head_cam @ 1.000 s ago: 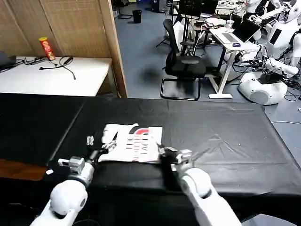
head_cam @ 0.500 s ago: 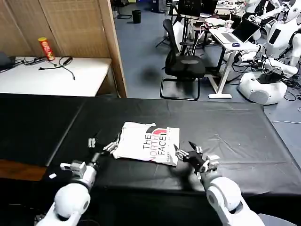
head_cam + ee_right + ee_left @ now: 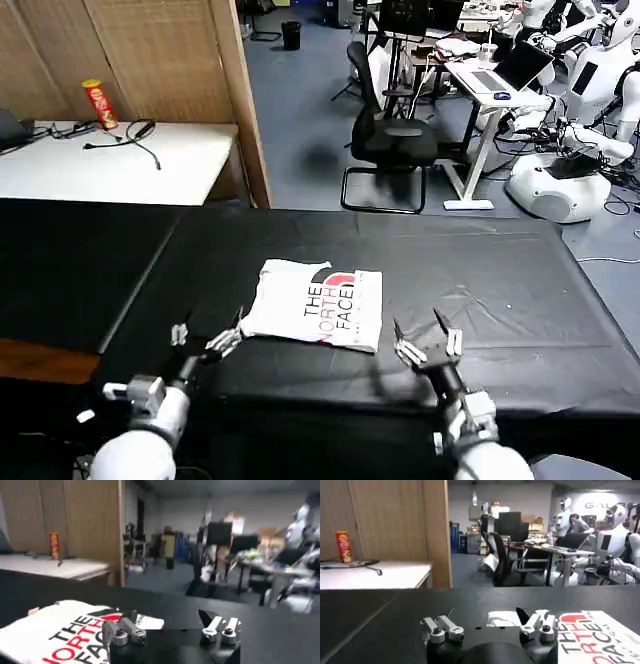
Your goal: Fold and organize the clothes.
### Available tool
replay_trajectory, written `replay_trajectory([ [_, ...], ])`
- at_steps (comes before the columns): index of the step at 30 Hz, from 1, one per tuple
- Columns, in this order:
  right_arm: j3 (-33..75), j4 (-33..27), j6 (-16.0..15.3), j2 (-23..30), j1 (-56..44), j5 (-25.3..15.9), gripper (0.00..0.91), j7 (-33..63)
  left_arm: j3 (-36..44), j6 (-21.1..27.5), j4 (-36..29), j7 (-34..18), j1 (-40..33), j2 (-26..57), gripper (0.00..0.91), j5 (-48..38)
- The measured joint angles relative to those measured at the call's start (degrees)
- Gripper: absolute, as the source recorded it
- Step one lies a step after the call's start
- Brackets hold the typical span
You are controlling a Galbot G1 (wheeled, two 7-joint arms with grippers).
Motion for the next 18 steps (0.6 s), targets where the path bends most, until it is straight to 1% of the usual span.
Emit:
replay_trajectory([
  [3, 1.8, 2.1, 1.8, -0.2, -5.3, -0.2, 0.878, 0.9, -1.1, -0.3, -0.6, -0.1, 3.4, 0.0, 0.878, 0.4],
  [7, 3.9, 5.5, 1.9, -0.5, -12.3, -0.3, 0.878, 3.2, -2.7, 0.2, -1.9, -0.3, 7.8, 0.3, 0.878, 0.2],
  [9, 4.5, 7.6, 1.2, -0.2, -15.9, -0.3, 0.878, 4.6, -3.7, 1.2, -2.7, -0.3, 10.1, 0.4, 0.878, -0.4],
  [12, 5.2, 10.6, -0.8, 0.2, -20.6, 0.7, 0.878, 6.5, -5.1, 2.8, -4.1, -0.3, 12.8, 0.6, 0.878, -0.4],
  [15, 5.4, 13.3, -3.7, 0.5, -24.3, 1.5, 0.878, 8.7, -6.2, 4.0, -5.1, -0.3, 14.2, 0.8, 0.878, -0.5],
  [18, 5.6, 15.0, -4.7, 0.6, -26.5, 1.6, 0.878, 8.9, -6.9, 5.0, -5.9, -0.3, 14.4, 0.7, 0.878, -1.0],
])
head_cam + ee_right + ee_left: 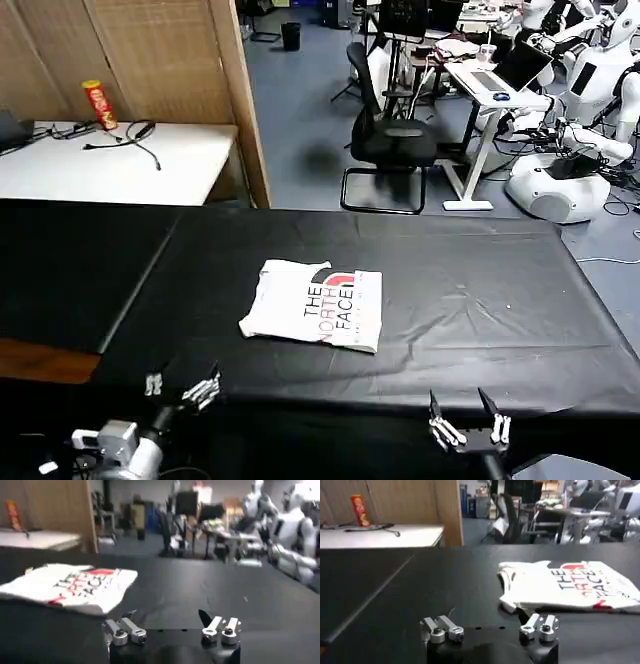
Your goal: Fold and organize the clothes.
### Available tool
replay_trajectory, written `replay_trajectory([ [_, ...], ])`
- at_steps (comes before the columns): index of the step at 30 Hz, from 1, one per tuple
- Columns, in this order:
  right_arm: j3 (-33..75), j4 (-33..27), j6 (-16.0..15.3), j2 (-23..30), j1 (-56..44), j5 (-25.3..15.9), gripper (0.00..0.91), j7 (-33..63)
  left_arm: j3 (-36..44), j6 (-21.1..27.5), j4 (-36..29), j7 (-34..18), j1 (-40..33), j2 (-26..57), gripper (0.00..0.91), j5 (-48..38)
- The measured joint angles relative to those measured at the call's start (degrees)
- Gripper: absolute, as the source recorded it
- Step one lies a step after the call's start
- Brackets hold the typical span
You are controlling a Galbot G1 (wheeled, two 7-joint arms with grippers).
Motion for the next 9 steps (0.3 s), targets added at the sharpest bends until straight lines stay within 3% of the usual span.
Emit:
replay_trajectory([
  [9, 0.1, 1.7, -0.6, 0.0, -2.3, 0.0, 0.878, 0.1, -0.6, 0.7, -0.6, 0.2, 0.3, 0.0, 0.878, -0.7],
])
